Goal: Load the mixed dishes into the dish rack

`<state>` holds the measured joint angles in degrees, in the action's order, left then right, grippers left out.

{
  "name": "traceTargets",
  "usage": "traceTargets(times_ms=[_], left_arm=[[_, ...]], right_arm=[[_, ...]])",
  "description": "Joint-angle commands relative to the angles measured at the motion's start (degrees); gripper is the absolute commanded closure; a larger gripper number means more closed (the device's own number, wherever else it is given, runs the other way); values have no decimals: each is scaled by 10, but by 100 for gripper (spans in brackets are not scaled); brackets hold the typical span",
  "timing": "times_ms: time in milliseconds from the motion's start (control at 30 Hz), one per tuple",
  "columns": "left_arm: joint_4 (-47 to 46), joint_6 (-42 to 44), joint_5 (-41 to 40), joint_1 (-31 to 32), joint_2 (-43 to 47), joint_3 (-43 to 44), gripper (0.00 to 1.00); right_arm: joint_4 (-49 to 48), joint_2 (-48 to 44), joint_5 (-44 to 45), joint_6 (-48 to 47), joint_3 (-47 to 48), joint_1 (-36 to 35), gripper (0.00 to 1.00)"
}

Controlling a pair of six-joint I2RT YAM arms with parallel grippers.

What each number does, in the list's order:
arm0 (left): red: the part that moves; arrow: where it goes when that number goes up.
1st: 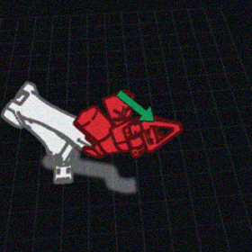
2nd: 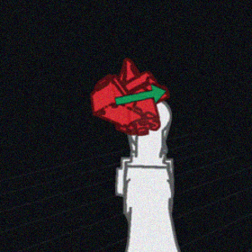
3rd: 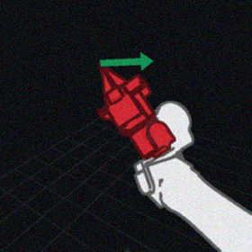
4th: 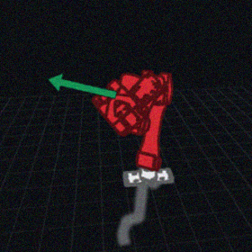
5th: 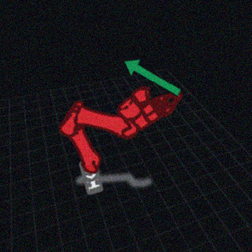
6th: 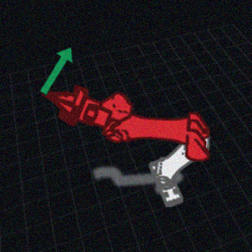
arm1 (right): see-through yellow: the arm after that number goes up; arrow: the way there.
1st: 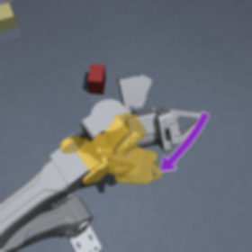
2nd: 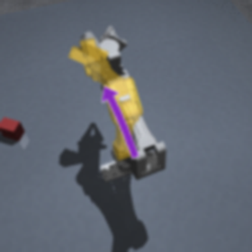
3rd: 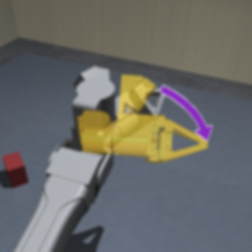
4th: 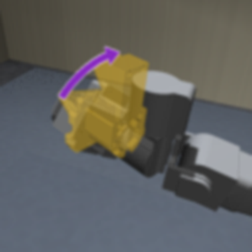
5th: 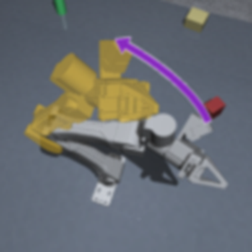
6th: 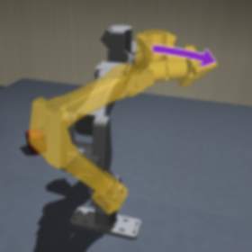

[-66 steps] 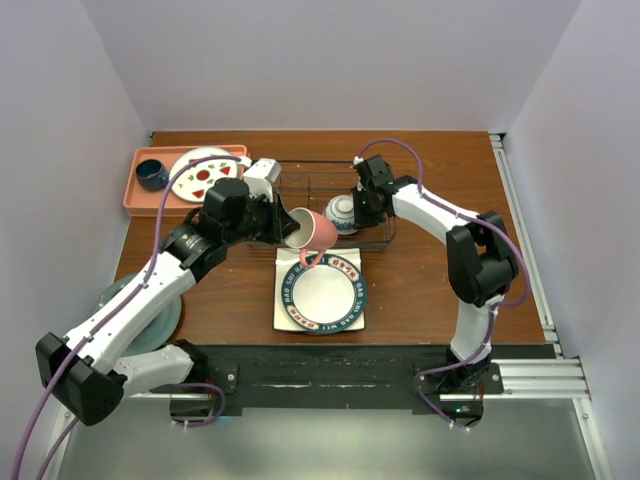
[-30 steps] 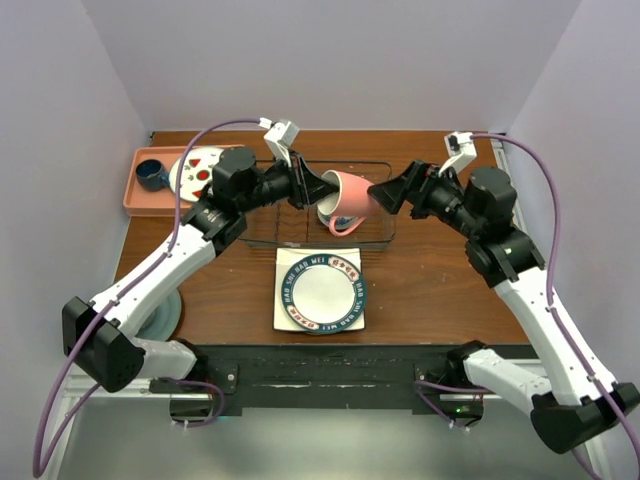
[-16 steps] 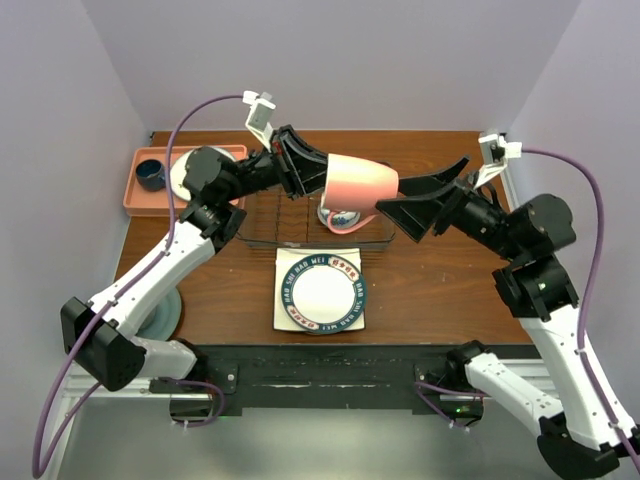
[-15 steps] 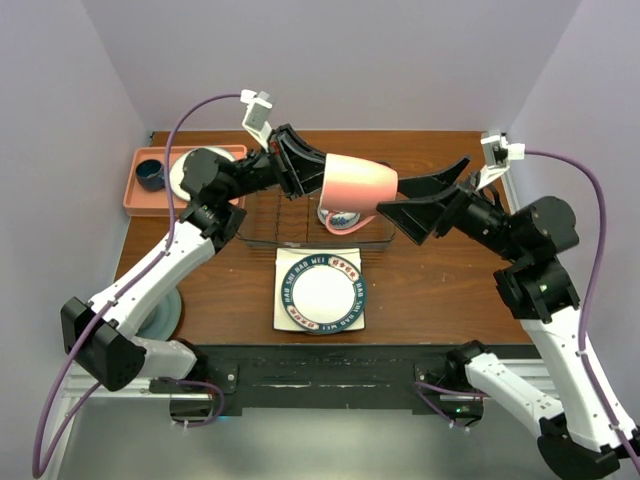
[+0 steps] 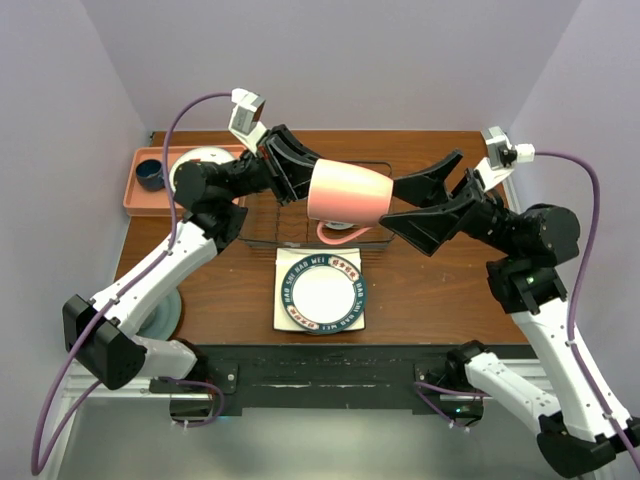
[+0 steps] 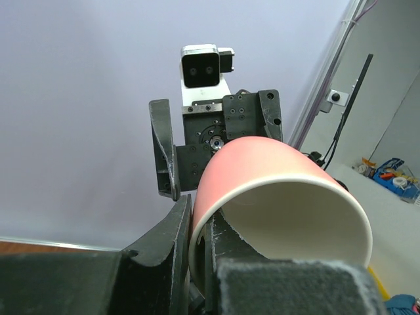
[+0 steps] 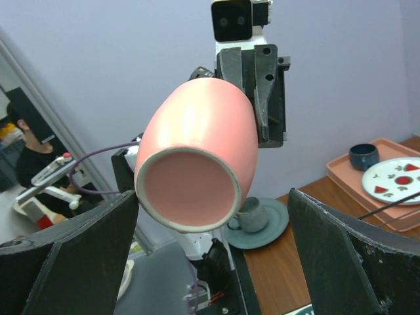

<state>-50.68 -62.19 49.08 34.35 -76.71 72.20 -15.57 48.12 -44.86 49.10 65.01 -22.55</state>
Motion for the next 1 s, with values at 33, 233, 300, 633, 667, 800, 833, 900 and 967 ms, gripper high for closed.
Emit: traceTargets(times_ms=[33, 233, 300, 633, 667, 800, 833, 900, 967], left_arm=[[-6, 28, -42, 14, 18, 6, 100], [23, 60, -62, 23, 13, 4, 100], [24, 65, -73, 23, 9, 2, 100], [22, 77, -94, 28, -15, 3, 100], [22, 81, -94, 28, -16, 3, 100], [29, 90, -101, 29, -20, 3, 100], [31, 91, -101, 28, -22, 3, 100], [37, 95, -103, 29, -26, 4, 100], [41, 98, -105, 29, -30, 3, 100]], right_arm=[[-105, 16, -15, 67, -7, -3, 1], [-137, 38, -14, 83, -4, -14, 1], [-141, 45, -14, 85, -2, -19, 1], [-147, 67, -5, 86, -2, -26, 1], [-147, 72, -2, 86, -2, -26, 1], [-144, 77, 2, 85, -1, -27, 1], [-143, 78, 2, 84, -1, -27, 1], [-137, 82, 2, 83, 0, -26, 1], [-126, 84, 2, 79, 1, -28, 2]])
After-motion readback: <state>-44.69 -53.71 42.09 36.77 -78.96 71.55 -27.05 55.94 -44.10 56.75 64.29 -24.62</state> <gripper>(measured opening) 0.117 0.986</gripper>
